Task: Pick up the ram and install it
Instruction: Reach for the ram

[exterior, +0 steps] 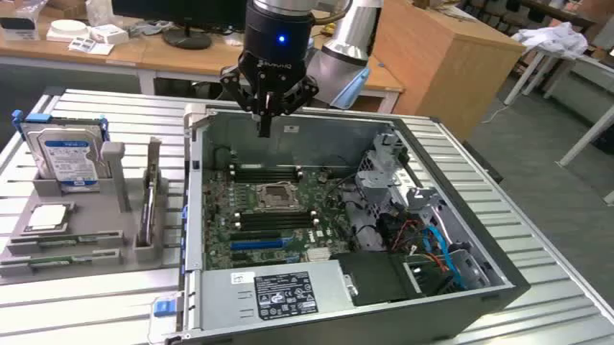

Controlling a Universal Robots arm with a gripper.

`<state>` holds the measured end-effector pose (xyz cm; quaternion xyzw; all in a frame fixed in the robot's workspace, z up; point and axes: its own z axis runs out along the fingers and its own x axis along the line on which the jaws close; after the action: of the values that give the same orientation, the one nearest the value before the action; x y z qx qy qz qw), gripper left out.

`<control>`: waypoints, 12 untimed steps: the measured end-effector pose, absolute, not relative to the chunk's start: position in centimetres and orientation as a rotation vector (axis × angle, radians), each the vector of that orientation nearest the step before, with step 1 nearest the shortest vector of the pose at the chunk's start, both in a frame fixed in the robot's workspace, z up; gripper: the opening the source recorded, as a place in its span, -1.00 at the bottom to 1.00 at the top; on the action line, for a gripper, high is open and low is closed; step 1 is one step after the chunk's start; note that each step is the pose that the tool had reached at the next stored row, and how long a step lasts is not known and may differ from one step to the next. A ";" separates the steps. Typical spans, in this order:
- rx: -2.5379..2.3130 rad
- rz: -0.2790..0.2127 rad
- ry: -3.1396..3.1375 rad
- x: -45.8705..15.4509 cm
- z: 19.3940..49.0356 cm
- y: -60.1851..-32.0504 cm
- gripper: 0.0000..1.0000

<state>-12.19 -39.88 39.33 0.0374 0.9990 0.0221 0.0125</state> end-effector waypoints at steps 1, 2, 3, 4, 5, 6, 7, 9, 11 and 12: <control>0.117 0.069 3.114 -12.2 39.3 -39.9 -0.79; 0.117 0.069 3.114 -12.2 39.3 -39.9 -0.79; 0.117 0.069 3.114 -12.2 39.3 -39.9 -0.79; 0.117 0.069 3.114 -12.2 39.3 -39.9 -0.79; 0.117 0.069 3.114 -12.2 39.3 -39.9 -0.79; 0.117 0.069 3.114 -12.2 39.3 -39.9 -0.79; 0.117 0.069 3.114 -12.2 39.3 -39.9 -0.79; 0.117 0.069 3.114 -12.2 39.3 -39.9 -0.79; 0.117 0.069 3.114 -12.2 39.3 -39.9 -0.79; 0.117 0.069 3.114 -12.2 39.3 -39.9 -0.79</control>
<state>-12.19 -39.88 39.33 0.0374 0.9990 0.0221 0.0125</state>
